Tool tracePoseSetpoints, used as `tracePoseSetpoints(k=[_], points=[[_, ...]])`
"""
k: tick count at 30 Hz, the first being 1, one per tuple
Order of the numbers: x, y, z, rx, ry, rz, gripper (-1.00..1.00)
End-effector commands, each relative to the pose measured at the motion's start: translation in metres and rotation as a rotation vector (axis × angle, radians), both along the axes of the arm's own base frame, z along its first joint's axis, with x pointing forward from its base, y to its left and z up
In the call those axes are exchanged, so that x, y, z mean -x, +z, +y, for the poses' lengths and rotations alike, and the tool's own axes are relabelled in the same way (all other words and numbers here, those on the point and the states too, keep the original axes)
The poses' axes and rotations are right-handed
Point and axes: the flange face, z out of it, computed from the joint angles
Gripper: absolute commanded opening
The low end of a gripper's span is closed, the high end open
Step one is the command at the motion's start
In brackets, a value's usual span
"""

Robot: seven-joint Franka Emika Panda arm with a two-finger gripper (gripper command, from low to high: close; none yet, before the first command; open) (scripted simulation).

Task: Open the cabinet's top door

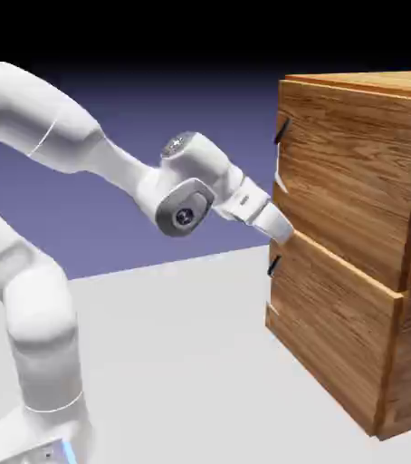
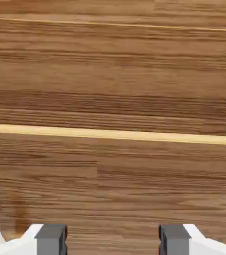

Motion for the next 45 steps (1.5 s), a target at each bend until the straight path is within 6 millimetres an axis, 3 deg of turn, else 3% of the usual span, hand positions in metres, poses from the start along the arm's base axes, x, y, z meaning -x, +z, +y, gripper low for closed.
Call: tracePoseSetpoints(k=[1, 13, 24, 35, 45], points=[[0.000, 0.006, -0.002, -0.004, -0.006, -0.014, 0.00], [0.012, 0.069, -0.010, -0.047, -0.059, -0.185, 0.00], [0.027, 0.105, 0.003, -0.068, -0.078, -0.341, 0.00], [0.036, 0.116, 0.035, -0.070, -0.076, -0.486, 0.00], [0.031, 0.103, 0.075, -0.057, -0.065, -0.600, 0.00]])
